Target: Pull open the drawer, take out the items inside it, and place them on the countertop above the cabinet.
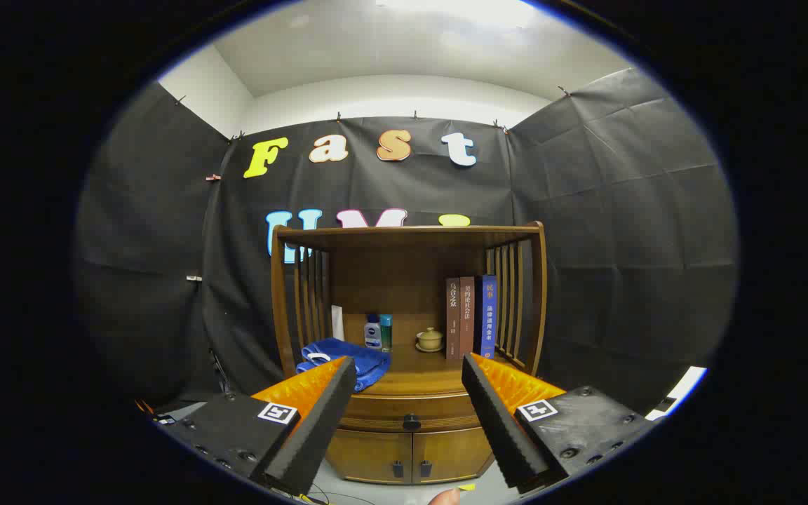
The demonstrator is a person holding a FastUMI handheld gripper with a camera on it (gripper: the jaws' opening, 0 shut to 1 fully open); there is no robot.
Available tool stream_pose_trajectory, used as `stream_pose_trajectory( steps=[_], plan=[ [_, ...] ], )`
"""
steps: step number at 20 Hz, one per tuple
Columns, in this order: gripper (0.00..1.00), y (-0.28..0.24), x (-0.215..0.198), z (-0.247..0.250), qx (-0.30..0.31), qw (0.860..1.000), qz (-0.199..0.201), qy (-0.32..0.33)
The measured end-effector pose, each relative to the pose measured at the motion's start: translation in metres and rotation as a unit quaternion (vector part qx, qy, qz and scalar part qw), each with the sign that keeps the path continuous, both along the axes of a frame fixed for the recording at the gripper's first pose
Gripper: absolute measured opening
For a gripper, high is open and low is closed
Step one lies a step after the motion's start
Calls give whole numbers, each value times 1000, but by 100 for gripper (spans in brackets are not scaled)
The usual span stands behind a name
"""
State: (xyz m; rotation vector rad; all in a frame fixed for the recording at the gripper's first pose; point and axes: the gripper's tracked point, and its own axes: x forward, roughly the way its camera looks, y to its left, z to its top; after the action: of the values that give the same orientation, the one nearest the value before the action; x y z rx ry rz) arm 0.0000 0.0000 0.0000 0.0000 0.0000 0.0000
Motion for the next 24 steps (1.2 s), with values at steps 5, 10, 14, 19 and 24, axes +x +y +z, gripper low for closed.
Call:
stream_pose_trajectory(
  steps=[5, 10, 14, 19, 24],
  plan=[
    [98, 0, 0, -4, 0, 1000, 0, 5],
    [98, -1, -1, -4, -2, 1000, -2, 5],
    [98, -2, -2, -3, -7, 1000, -4, 3],
    [98, -5, 4, -8, -5, 1000, -6, 7],
    [98, -18, 37, -15, -4, 1000, -27, -14]
  ],
)
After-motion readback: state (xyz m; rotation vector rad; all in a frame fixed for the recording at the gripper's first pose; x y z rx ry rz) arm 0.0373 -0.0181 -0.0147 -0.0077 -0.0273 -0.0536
